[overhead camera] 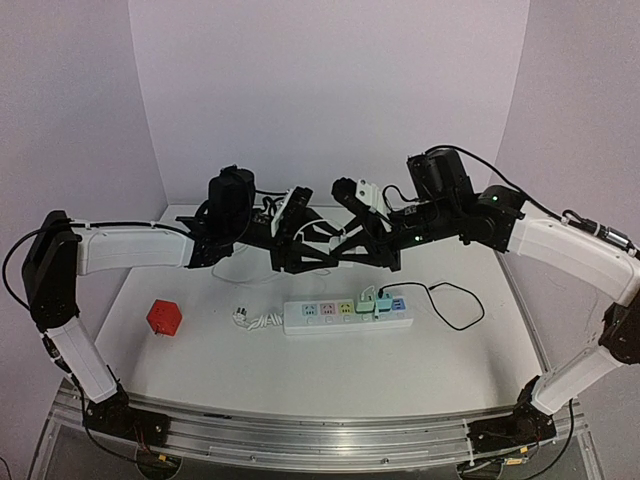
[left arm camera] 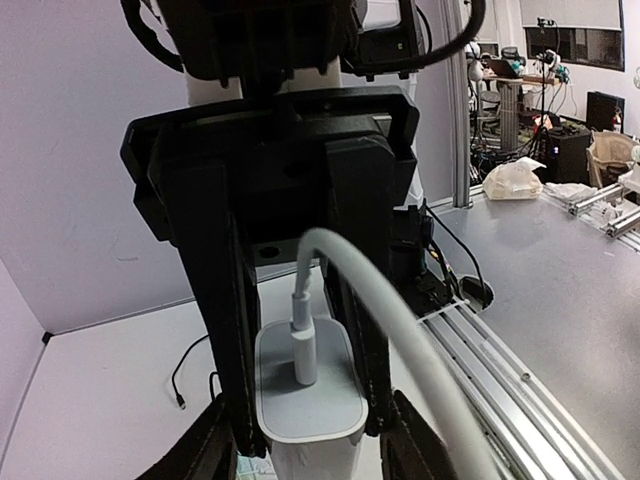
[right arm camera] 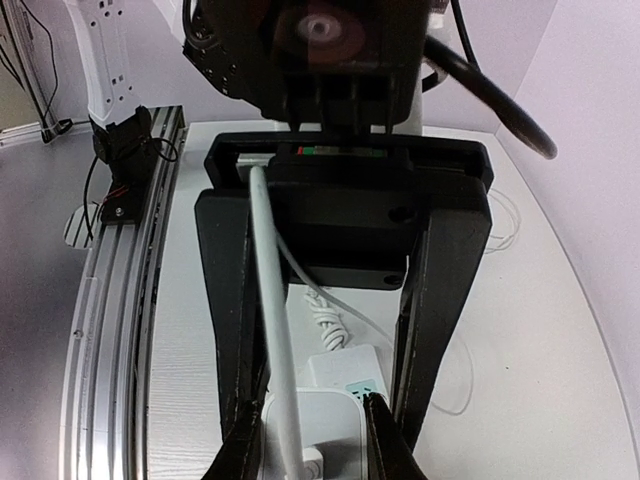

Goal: Insert the plug

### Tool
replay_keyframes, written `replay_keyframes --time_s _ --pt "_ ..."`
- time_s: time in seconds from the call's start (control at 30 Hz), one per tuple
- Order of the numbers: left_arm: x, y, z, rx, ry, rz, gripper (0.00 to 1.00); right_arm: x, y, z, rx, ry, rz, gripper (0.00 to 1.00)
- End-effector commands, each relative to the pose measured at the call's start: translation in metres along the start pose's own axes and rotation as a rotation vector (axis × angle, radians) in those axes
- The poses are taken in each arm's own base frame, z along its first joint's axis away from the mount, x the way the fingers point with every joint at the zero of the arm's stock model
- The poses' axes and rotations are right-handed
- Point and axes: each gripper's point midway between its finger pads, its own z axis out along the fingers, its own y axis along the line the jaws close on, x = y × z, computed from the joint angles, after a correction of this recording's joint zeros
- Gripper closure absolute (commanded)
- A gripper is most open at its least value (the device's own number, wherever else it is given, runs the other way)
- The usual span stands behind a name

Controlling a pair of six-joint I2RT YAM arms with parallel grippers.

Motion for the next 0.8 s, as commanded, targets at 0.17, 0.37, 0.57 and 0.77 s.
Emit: replay_keyframes --time_s 0.17,0.37,0.57,0.77 --pt "0.007 0.005 -0.01 -0.018 0.012 0.01 0.36 -0.03 0.003 -0.009 0.005 -0.099 -0.025 1.0" --pt "0.0 0.012 -0.009 -0.03 -0.002 0.029 0.49 -0.029 0.003 -0.006 -0.007 -0.096 -0.014 1.0" --pt "0.001 0.009 -0.007 -0.017 -0.002 0.02 0.64 -0.034 0.001 -0.004 -0.011 -0.106 -0.022 1.0" --pt "-0.005 0.007 -0.006 -0.01 -0.015 0.02 0.78 -0.029 0.0 0.002 -0.017 -0.093 -0.015 1.0"
